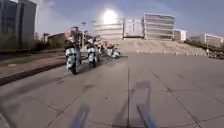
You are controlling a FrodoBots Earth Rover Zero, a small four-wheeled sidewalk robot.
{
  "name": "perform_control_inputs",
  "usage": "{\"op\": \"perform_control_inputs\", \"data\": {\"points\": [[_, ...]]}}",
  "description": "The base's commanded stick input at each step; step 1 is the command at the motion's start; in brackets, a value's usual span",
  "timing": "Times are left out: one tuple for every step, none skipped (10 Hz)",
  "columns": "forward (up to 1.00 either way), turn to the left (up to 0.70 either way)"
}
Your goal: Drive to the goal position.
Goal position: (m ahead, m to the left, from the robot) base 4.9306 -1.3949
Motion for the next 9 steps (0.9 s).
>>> {"op": "perform_control_inputs", "data": {"points": [[0.7, -0.14], [0.7, -0.14], [0.7, -0.14], [0.7, -0.14], [0.7, -0.14], [0.7, -0.14], [0.7, -0.14], [0.7, -0.14], [0.7, -0.14]]}}
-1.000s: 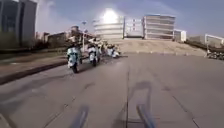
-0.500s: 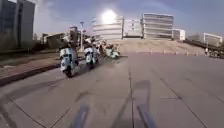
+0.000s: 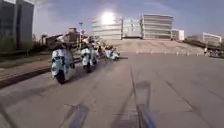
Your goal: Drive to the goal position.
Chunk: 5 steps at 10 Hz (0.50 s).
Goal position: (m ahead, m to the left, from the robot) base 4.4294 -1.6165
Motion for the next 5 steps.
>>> {"op": "perform_control_inputs", "data": {"points": [[0.7, -0.14], [0.7, -0.14], [0.7, -0.14], [0.7, -0.14], [0.7, -0.14]]}}
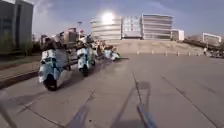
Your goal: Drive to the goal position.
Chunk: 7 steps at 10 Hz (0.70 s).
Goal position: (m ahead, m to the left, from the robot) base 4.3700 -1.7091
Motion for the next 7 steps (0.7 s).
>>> {"op": "perform_control_inputs", "data": {"points": [[0.7, -0.14], [0.7, -0.14], [0.7, -0.14], [0.7, -0.14], [0.7, -0.14], [0.7, -0.14], [0.7, -0.14]]}}
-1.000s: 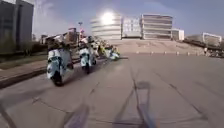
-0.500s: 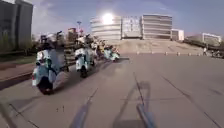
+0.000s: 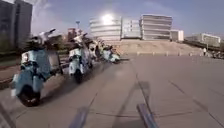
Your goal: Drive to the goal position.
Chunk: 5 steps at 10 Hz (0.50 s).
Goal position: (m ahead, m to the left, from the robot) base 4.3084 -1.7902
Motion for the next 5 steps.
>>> {"op": "perform_control_inputs", "data": {"points": [[0.7, -0.14], [0.7, -0.14], [0.7, -0.14], [0.7, -0.14], [0.7, -0.14]]}}
